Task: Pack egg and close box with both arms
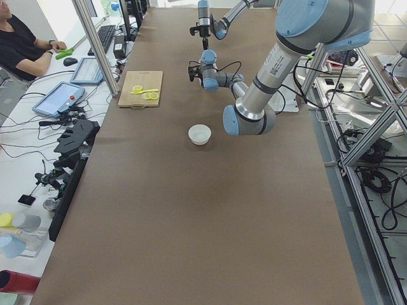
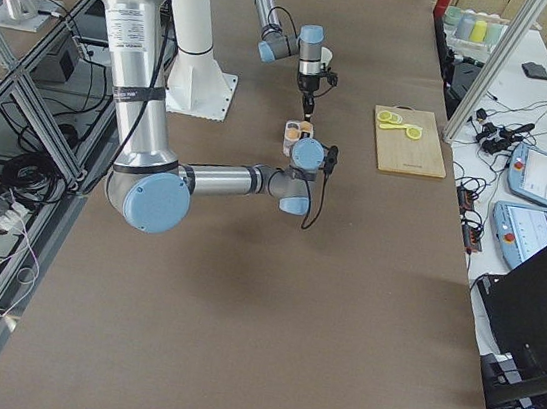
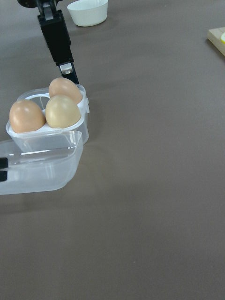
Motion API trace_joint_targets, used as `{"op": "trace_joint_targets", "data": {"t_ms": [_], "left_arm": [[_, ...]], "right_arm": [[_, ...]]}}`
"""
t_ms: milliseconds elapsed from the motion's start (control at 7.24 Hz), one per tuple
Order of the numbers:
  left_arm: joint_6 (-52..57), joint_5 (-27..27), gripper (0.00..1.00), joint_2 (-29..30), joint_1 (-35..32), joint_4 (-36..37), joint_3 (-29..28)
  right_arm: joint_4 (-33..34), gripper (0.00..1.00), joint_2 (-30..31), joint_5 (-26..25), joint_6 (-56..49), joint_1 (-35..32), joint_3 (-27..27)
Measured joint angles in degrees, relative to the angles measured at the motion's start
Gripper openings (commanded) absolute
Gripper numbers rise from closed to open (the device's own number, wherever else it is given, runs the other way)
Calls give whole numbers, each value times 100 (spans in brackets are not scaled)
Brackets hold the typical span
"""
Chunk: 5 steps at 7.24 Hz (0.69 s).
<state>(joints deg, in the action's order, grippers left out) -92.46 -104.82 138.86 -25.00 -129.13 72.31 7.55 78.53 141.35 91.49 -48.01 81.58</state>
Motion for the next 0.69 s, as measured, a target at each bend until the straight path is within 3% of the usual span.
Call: {"op": "trace_joint_targets", "data": {"t_ms": [691], "left_arm": [[-9, 5, 0, 40, 21, -57, -16]], "right_arm": [[0, 0, -127, 7, 8, -53, 27]]}}
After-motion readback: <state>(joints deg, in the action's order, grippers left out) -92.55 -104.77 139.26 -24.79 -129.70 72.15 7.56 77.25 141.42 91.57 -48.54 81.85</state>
